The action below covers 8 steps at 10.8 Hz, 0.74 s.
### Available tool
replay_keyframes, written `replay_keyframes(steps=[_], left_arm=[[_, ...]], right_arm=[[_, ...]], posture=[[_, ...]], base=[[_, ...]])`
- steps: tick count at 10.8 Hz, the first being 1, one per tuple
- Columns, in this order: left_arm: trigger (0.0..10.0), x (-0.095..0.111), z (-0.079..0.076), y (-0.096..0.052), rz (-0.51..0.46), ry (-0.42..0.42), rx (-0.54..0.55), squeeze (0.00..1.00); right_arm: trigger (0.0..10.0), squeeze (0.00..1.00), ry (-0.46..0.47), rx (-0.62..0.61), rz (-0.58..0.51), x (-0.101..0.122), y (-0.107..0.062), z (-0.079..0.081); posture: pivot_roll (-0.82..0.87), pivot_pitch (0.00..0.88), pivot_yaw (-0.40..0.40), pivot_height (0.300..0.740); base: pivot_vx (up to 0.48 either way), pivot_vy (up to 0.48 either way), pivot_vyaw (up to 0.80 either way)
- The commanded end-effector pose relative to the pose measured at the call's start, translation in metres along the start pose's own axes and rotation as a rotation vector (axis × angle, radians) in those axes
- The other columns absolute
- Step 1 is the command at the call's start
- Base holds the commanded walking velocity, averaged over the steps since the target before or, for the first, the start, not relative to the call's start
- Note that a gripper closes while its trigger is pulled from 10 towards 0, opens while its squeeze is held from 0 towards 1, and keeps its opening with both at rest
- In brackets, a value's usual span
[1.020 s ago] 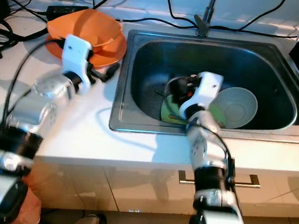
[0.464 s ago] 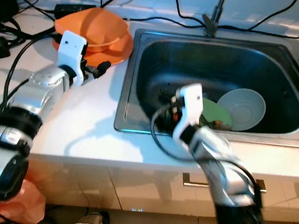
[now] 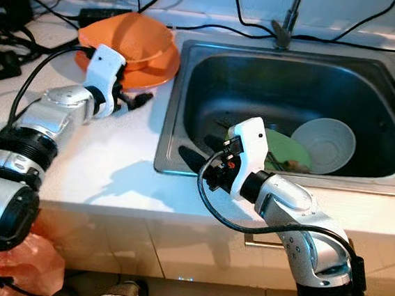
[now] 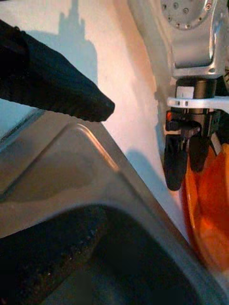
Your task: Kitchen organization
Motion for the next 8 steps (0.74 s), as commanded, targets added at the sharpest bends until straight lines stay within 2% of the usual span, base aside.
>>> replay_keyframes(steps=[1, 4, 8], left_arm=[[10.0, -0.033, -0.016, 0.001, 0.130, -0.033, -0.077, 0.00], [10.0, -0.042, -0.018, -0.003, 0.175, -0.033, -0.140, 0.00], [10.0, -0.033, -0.015, -0.019, 0.157, -0.023, -0.244, 0.00]], right_arm=[[10.0, 0.00, -0.010, 0.007, 0.005, 0.001, -0.002, 0.003], [10.0, 0.00, -0.011, 0.005, 0.017, -0.001, -0.002, 0.004], [10.0, 0.00, -0.010, 0.006, 0.016, -0.002, 0.002, 0.003]], posture=[[0.03, 0.135, 0.058, 0.740], [0.03, 0.138, 0.059, 0.740], [0.05, 0.137, 0.060, 0.740]], base=[[0.000, 0.000, 0.00], [0.000, 0.000, 0.00], [0.000, 0.000, 0.00]])
Point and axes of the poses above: a point about 5 cm out from each wrist's last joint towards the gripper, its own y axis pointing out of the wrist towards the gripper, its own x axis along the axis of the wrist's last joint, z = x × y, the point moved 5 cm from there along y, pointing out of the wrist towards the gripper, and after that the axes turned 5 degrees about y, right-handed, at the moved point
